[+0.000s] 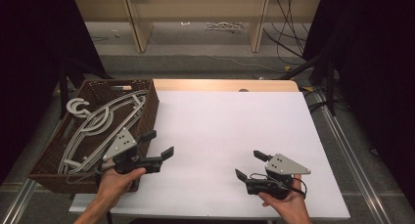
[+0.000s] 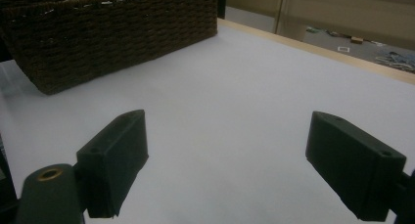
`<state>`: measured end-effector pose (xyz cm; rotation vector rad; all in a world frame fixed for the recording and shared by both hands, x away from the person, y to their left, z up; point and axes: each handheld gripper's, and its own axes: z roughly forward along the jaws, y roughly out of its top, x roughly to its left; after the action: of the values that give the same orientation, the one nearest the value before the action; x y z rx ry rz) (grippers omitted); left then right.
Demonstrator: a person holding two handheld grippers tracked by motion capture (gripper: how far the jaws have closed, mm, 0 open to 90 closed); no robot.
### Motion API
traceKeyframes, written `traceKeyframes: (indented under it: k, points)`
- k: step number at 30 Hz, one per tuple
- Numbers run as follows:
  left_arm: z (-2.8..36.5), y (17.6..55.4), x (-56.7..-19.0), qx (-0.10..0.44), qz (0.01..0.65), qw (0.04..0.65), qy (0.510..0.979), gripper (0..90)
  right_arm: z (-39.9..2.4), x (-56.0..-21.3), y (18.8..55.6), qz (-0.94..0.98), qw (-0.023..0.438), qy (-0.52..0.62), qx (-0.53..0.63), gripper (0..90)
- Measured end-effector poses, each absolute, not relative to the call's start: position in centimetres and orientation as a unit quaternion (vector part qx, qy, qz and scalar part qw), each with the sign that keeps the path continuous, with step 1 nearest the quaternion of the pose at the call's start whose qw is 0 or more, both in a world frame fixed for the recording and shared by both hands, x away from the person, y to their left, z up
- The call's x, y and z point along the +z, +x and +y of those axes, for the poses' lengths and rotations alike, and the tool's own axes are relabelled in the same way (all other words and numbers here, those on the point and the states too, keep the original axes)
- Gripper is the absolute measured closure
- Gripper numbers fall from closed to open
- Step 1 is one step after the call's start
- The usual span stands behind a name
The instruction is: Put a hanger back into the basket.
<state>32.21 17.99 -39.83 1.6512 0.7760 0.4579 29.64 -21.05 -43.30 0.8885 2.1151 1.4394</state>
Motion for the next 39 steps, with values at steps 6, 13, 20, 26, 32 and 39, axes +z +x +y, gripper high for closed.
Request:
traceKeyframes:
  k: [6,13,20,26,32,39]
  points:
    - [17.1,31.4,-40.7,0.194,0.322,0.587,0.717,15.9,-21.1,-43.4,29.2,0.762,0.213,0.322,0.519,16.5]
    - [16.7,30.6,-42.2,0.192,0.307,0.592,0.72,15.8,-21.0,-43.5,28.8,0.763,0.211,0.321,0.52,16.4]
    - [17.2,29.9,-43.5,0.2,0.299,0.592,0.721,15.8,-21.0,-43.6,28.2,0.761,0.21,0.324,0.521,16.3]
    - [17.9,29.1,-43.7,0.207,0.299,0.583,0.726,15.8,-21.2,-43.7,27.4,0.752,0.206,0.33,0.532,16.3]
    - [17.8,28.8,-43.8,0.203,0.305,0.585,0.723,15.8,-21.4,-43.7,26.8,0.752,0.214,0.336,0.525,16.3]
    - [17.7,28.9,-43.7,0.201,0.3,0.586,0.725,15.9,-21.4,-43.8,26.9,0.76,0.214,0.334,0.515,16.3]
